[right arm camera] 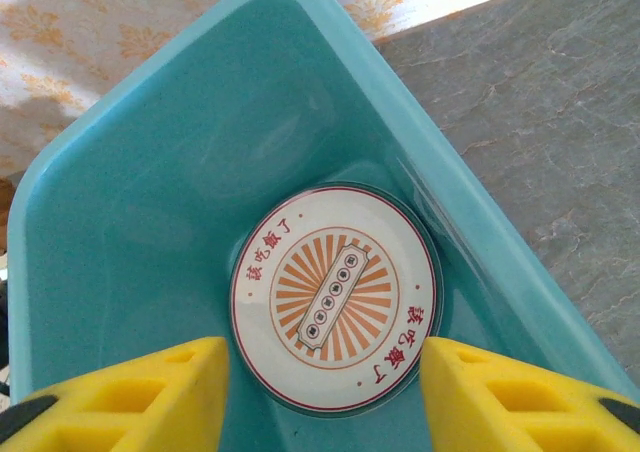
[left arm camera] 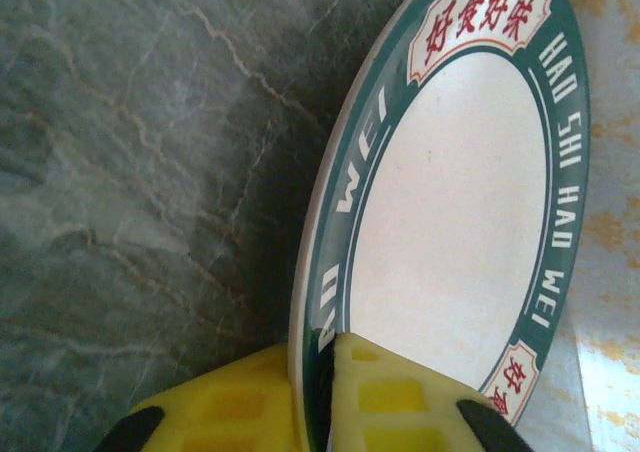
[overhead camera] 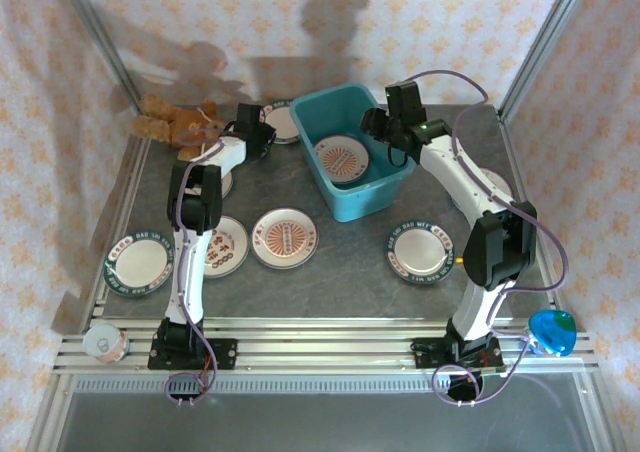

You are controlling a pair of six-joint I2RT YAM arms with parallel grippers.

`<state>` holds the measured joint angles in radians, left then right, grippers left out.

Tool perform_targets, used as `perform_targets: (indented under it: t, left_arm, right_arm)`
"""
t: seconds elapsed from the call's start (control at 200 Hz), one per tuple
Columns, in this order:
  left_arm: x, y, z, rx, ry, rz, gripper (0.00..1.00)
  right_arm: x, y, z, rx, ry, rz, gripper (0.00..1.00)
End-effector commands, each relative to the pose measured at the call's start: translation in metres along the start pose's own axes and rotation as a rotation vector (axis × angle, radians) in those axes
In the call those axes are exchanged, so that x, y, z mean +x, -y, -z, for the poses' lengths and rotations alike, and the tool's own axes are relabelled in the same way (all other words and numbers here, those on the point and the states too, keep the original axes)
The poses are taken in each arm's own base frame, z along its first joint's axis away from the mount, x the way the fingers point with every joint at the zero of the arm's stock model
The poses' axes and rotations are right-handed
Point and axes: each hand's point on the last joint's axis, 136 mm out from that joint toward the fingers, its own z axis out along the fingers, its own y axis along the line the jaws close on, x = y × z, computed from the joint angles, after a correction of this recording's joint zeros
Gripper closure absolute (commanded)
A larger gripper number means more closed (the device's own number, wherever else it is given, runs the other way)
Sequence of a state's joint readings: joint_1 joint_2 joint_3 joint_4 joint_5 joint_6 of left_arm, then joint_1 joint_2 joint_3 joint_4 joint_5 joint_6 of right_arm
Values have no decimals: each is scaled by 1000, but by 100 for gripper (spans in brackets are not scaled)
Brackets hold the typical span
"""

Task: Place the plates into the plastic bin on the countertop

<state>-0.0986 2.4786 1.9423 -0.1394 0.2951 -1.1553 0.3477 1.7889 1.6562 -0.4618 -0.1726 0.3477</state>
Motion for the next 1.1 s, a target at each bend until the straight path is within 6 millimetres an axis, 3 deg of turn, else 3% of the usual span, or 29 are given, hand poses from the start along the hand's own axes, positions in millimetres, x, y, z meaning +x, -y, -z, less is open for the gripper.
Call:
perform_targets:
  t: [0.0, 0.3, 0.636, 0.876, 1.096]
  left_arm:
    - [10, 0, 12, 2, -14, 7, 92]
    - [12, 20, 36, 83, 4, -6, 100]
    - [-3, 47, 85, 121, 99, -95, 100]
    - [-7, 67, 104, 142, 137, -167, 100]
    - [-18, 81, 146, 112, 241, -317, 100]
  right_arm:
    - [-11, -3, 7, -31, 45, -15, 48]
    - [-18, -5, 11, -63, 56, -12, 50]
    - [-25, -15, 10, -96, 58, -17, 52]
    - [-25, -17, 16, -112, 64, -30, 54]
    - [-23, -16, 23, -122, 73, -13, 55]
